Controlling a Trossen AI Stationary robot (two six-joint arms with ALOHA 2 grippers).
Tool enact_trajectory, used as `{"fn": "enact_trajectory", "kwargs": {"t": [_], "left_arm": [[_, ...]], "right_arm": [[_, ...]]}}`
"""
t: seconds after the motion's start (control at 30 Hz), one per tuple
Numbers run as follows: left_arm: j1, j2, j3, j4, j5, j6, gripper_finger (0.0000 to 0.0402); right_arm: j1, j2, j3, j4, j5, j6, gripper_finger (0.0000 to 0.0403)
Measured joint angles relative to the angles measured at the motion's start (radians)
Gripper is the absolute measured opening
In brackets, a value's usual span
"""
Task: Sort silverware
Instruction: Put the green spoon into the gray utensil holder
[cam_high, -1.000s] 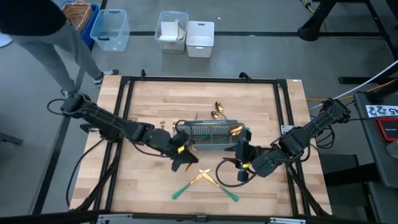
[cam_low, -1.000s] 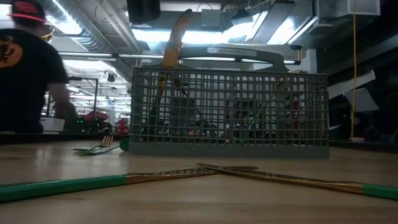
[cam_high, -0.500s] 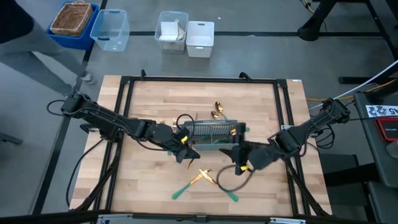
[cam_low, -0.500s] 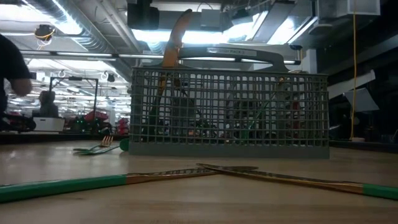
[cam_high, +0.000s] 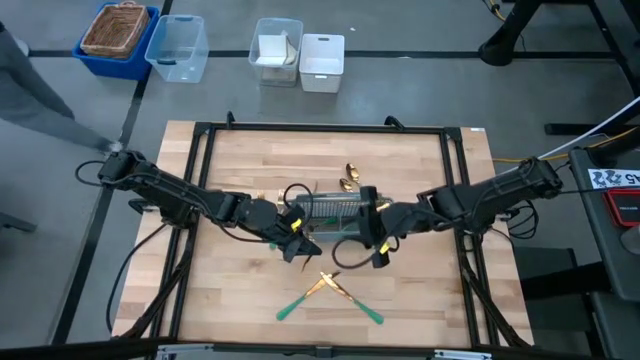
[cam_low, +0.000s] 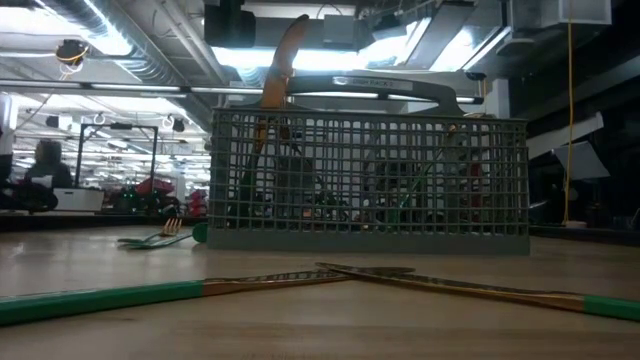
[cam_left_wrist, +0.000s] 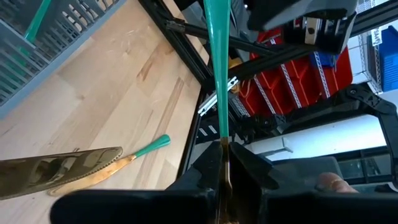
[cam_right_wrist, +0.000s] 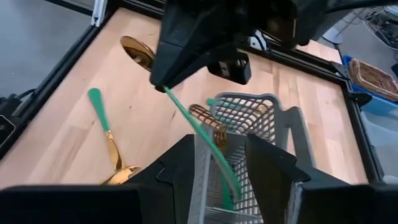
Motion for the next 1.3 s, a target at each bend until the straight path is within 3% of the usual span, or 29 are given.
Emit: {"fn": "enact_trajectory", "kwargs": {"t": [0.63,0.87,1.1,1.3], "left_arm": [[-0.002,0.0,0.0,0.018,0.002,0.0,0.0017],[-0.002,0.0,0.0,0.012,0.003,0.0,0.0017],[-0.002,-0.001,0.0,0.013,0.003,0.0,0.0017],[0.0,-0.001,0.0,0.019,-0.001,0.01,0.0017]], "right_arm": [[-0.004,0.084,0.0,0.024,-0.016,-0.001,0.0141],[-0.004,0.088,0.0,0.026,-0.027,-0.001,0.0087],[-0.002,0.088,0.0,0.014,-0.109,-0.004,0.0013],[-0.003,0.088,0.0,0.019,-0.125,0.051,0.0018]]}}
